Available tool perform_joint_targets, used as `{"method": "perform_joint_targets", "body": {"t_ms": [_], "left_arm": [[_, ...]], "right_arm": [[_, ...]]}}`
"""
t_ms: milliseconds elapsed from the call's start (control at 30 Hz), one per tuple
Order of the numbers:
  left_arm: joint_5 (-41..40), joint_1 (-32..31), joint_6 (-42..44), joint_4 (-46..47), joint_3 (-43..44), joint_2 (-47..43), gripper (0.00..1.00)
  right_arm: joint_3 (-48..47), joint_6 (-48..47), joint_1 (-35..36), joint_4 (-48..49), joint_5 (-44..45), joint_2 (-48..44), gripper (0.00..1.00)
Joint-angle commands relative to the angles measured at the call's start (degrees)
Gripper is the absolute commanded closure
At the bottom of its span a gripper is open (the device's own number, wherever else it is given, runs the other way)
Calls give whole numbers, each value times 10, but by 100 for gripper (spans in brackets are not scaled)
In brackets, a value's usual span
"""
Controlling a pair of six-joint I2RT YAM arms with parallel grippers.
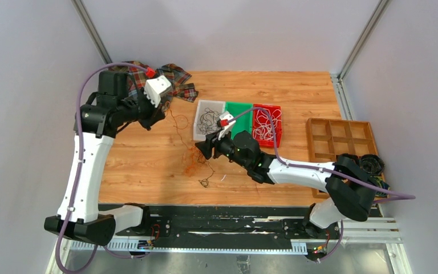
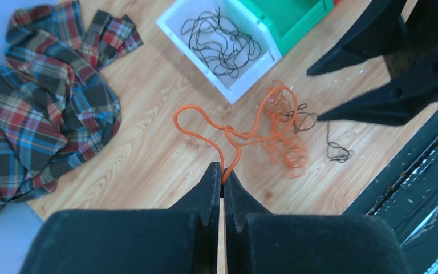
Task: Untangle the cables
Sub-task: Untie the cable.
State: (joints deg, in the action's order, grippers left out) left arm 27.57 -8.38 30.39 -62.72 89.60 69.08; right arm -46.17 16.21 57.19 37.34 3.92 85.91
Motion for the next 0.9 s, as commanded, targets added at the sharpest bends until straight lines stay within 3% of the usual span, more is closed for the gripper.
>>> {"method": "perform_joint_targets", "body": {"t_ms": [0, 467, 867], "left_arm": [[21, -3, -43, -45, 53, -14, 99], [31, -35, -89, -75, 167, -32, 100], [49, -35, -123, -85, 280, -27, 100]], "right_arm": [[-15, -36, 36, 80, -71, -25, 44], [-151, -72, 67, 46, -64, 60, 44], [-121, -34, 67, 73, -42, 126, 61]]}}
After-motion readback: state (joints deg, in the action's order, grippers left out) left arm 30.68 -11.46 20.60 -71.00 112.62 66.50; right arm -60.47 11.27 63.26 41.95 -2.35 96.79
